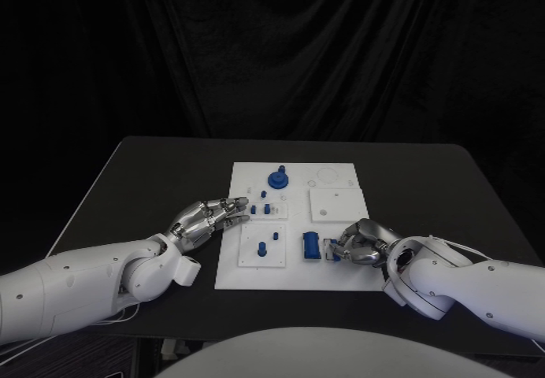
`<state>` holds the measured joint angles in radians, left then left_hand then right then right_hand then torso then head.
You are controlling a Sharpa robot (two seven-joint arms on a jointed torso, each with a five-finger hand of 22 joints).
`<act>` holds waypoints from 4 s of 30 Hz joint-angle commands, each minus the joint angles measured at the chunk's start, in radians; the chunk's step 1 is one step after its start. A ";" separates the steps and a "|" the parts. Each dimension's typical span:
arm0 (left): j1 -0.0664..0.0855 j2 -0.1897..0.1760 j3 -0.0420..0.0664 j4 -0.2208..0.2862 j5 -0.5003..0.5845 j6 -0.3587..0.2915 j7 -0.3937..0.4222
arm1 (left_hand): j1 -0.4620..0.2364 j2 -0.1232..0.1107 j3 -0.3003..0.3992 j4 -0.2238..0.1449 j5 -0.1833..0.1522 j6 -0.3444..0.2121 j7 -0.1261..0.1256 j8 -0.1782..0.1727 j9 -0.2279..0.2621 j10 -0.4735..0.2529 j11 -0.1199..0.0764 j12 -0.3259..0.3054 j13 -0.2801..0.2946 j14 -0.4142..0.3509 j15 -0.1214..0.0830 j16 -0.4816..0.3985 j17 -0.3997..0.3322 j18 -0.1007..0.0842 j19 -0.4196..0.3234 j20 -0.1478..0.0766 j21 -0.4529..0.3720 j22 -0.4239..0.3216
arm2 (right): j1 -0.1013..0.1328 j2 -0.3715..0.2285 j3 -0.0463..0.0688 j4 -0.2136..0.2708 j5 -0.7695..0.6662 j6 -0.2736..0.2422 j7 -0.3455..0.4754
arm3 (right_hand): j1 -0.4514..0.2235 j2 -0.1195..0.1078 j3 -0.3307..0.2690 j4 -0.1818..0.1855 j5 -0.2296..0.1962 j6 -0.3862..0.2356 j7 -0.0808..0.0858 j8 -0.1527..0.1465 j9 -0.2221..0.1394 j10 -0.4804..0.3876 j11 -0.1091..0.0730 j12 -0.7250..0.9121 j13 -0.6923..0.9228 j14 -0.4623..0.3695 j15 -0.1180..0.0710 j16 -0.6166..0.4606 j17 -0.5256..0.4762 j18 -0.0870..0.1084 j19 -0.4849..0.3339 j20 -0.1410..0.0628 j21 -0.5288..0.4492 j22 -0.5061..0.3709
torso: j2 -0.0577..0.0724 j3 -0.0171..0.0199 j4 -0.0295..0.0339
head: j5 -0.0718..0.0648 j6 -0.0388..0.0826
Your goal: Assemble the parts on the task board
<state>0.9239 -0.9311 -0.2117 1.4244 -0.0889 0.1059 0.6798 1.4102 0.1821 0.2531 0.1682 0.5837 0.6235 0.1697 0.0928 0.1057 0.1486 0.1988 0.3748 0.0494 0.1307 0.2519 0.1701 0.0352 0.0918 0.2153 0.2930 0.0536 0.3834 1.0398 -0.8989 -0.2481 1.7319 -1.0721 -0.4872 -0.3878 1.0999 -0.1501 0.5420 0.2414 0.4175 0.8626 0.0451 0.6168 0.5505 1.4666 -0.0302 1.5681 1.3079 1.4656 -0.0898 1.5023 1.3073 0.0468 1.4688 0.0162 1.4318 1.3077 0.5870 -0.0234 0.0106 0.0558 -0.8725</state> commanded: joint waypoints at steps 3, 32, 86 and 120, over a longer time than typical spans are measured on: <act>-0.001 0.003 0.001 0.001 0.005 0.014 0.060 | -0.007 0.001 0.005 -0.001 0.006 -0.004 0.005 0.004 0.001 -0.003 0.007 0.003 0.001 0.000 0.001 0.002 0.001 0.000 0.005 0.000 0.001 -0.002 | -0.002 0.004 0.001 -0.002 0.001 -0.028 -0.004 | -0.024 0.004 -0.025 0.005 -0.003 -0.004 0.001 0.006 -0.001 0.104 0.004 0.003 0.263 0.087 0.001 0.006 0.164 -0.013 0.049 0.005 0.006 0.218 | 0.000 -0.0004 0.0014 | -0.003 0.000; -0.002 0.004 0.001 0.001 0.005 0.018 0.058 | -0.008 0.001 0.009 -0.001 0.006 -0.002 0.006 0.005 0.001 -0.004 0.006 0.001 0.000 -0.001 0.002 0.001 0.001 0.000 0.005 0.000 0.001 -0.003 | -0.002 -0.004 0.001 0.002 0.001 -0.056 0.015 | -0.140 0.085 -0.308 0.041 -0.073 -0.005 -0.008 0.041 0.018 0.104 -0.003 0.003 0.263 0.085 -0.005 0.006 0.154 -0.012 0.047 0.000 0.004 0.217 | -0.002 -0.0002 0.0001 | 0.002 0.000; -0.005 0.003 0.001 -0.001 0.005 0.018 0.057 | -0.010 0.000 0.014 -0.002 0.007 -0.003 0.006 0.005 0.001 -0.004 0.007 0.002 0.000 -0.002 0.001 0.001 0.001 0.000 0.005 0.000 0.001 -0.003 | -0.026 -0.050 -0.001 0.036 0.001 -0.005 0.015 | 0.113 0.112 -0.406 0.008 -0.097 -0.040 -0.066 0.324 0.233 0.104 -0.054 0.003 0.263 0.082 -0.046 0.003 0.140 -0.011 0.046 -0.037 -0.001 0.215 | -0.001 0.0006 -0.0005 | 0.003 0.000; -0.008 0.002 0.001 -0.001 0.005 0.015 0.057 | -0.011 0.000 0.018 -0.003 0.007 -0.001 0.007 0.006 0.002 -0.003 0.008 0.005 0.001 -0.001 0.001 0.002 0.001 0.000 0.006 0.000 0.001 -0.003 | -0.020 -0.066 0.010 0.099 -0.054 -0.054 0.060 | 0.186 0.089 -0.448 0.001 -0.248 -0.028 -0.065 0.330 0.244 0.104 -0.053 0.003 0.263 0.082 -0.046 0.003 0.137 -0.011 0.047 -0.038 -0.001 0.215 | -0.002 0.0002 -0.0011 | 0.005 0.000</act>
<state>0.9172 -0.9308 -0.2118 1.4215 -0.0889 0.1126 0.6798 1.4102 0.1821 0.2669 0.1655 0.5837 0.6235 0.1697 0.0928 0.1064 0.1448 0.2021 0.3747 0.0493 0.1307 0.2519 0.1700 0.0351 0.0918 0.2152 0.2930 0.0536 0.3808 1.0183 -0.9675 -0.2388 1.8327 -1.1031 -0.5289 -0.3393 1.2944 -0.0631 0.0994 0.2454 0.1722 0.8261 -0.0217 0.9412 0.7936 1.4649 -0.0822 1.5681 1.3078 1.4641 -0.1313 1.5065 1.3073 0.0468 1.4671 -0.0179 1.4328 1.3075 0.5854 -0.0236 0.0093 0.0618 -0.8725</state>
